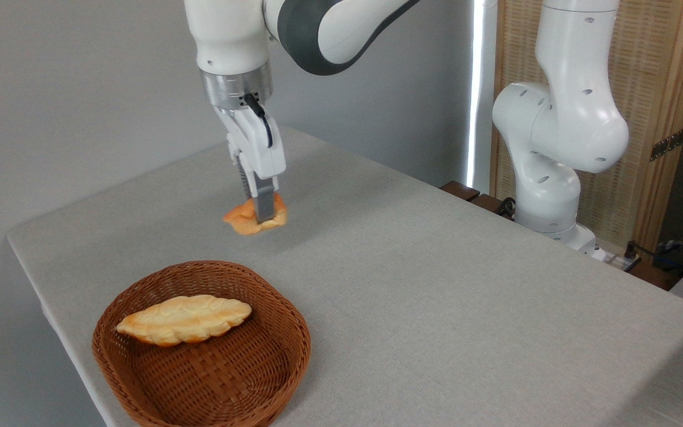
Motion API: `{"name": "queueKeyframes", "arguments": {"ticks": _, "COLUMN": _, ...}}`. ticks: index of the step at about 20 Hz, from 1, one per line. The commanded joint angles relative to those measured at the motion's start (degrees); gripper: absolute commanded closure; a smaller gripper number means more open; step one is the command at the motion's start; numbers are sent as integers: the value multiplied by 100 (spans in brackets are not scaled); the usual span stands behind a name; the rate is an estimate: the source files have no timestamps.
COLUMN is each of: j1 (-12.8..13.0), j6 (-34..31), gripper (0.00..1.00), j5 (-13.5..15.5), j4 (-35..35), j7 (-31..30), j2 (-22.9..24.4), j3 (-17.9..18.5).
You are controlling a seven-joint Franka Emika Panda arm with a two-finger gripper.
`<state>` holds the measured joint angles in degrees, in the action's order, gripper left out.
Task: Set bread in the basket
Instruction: 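Lift the roll and carry it over the wicker basket, then lower the roll into the basket beside the flatbread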
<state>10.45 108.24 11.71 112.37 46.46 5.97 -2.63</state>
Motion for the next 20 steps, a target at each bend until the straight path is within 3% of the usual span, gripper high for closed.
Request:
{"name": "queueKeyframes", "arguments": {"ticks": 1, "j1": -17, "j6": -102, "gripper": 79, "j5": 226, "j4": -838, "j7": 100, "j2": -683, "j3": 578}}
{"name": "queueKeyframes", "arguments": {"ticks": 3, "j1": -148, "j6": 204, "gripper": 79, "j5": 314, "j4": -1058, "j7": 109, "j2": -973, "j3": 737}}
{"name": "queueKeyframes", "arguments": {"ticks": 10, "j1": -552, "j6": 1514, "gripper": 79, "j5": 385, "j4": -1129, "j7": 109, "j2": -1536, "j3": 747}}
{"name": "queueKeyframes", "arguments": {"ticks": 16, "j1": -650, "j6": 1656, "gripper": 77, "j5": 332, "j4": -1120, "j7": 302, "j2": -1757, "j3": 747}}
{"name": "queueKeyframes", "arguments": {"ticks": 18, "j1": -650, "j6": 1656, "gripper": 57, "j5": 288, "j4": -1103, "j7": 320, "j2": -1835, "j3": 747}}
{"name": "queueKeyframes", "arguments": {"ticks": 20, "j1": -650, "j6": 1656, "gripper": 47, "j5": 148, "j4": -1112, "j7": 311, "j2": -1941, "j3": 738}}
